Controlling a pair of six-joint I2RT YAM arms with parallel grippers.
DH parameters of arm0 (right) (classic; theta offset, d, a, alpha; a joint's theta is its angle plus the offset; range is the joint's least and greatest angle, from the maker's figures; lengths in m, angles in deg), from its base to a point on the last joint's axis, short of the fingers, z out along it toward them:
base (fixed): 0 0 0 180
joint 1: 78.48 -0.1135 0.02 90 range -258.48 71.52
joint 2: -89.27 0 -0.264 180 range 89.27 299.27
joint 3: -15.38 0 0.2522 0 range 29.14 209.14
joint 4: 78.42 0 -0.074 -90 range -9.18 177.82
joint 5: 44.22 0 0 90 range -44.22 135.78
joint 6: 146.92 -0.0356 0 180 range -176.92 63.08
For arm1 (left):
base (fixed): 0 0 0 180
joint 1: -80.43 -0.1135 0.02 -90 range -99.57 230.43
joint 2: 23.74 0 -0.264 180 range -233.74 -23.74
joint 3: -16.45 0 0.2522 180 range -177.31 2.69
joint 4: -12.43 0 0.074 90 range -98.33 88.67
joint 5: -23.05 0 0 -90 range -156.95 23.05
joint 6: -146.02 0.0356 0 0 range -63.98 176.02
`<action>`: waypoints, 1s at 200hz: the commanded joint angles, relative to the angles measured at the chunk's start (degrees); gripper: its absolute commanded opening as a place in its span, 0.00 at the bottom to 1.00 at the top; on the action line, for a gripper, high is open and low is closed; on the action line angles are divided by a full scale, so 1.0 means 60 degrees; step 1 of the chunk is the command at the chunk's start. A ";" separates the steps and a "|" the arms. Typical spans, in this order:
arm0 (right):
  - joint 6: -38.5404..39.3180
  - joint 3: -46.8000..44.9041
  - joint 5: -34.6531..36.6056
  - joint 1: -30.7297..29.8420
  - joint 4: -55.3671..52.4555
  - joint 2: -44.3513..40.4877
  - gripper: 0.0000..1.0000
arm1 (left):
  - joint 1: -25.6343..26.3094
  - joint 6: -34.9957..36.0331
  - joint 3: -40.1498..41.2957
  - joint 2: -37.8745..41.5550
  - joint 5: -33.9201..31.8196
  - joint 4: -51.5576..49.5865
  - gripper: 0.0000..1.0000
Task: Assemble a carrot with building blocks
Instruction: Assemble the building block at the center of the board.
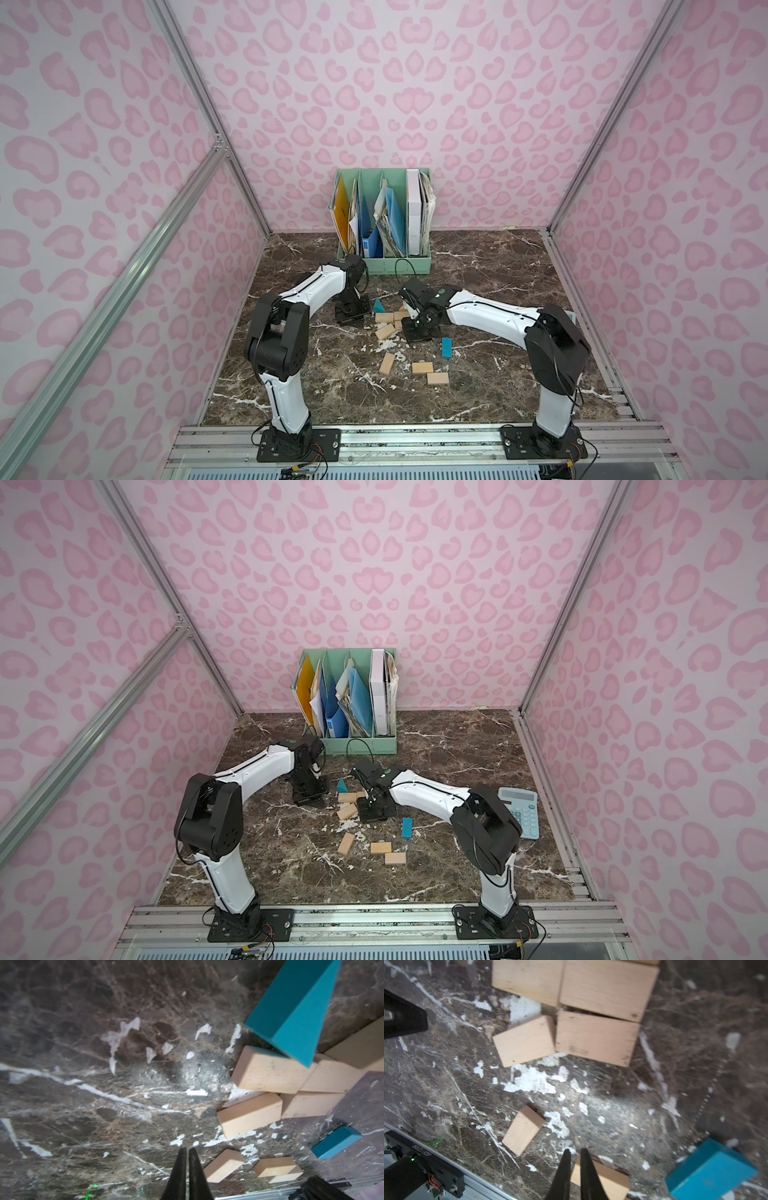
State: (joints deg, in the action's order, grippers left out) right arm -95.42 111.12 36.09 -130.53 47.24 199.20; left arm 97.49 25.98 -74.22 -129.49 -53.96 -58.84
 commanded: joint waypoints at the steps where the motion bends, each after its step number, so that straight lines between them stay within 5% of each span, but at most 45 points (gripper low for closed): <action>1: 0.0379 0.0735 0.0082 -0.0171 -0.0316 0.0560 0.11 | -0.0319 0.0150 0.0403 0.0440 -0.0068 -0.0250 0.09; 77: 0.0639 0.2089 -0.0011 -0.0095 -0.0500 0.1810 0.11 | -0.1160 0.0394 0.1219 0.1243 0.0028 -0.0390 0.10; 200: 0.0853 0.2368 -0.0787 -0.0333 -0.0473 0.2483 0.12 | -0.1178 0.0378 0.0997 0.0888 0.0273 -0.0335 0.10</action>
State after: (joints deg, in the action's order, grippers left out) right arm -91.20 124.51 32.31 -132.61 45.19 213.25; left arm 90.48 27.66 -67.70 -123.48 -52.69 -60.00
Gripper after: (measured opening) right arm 0.116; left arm 0.095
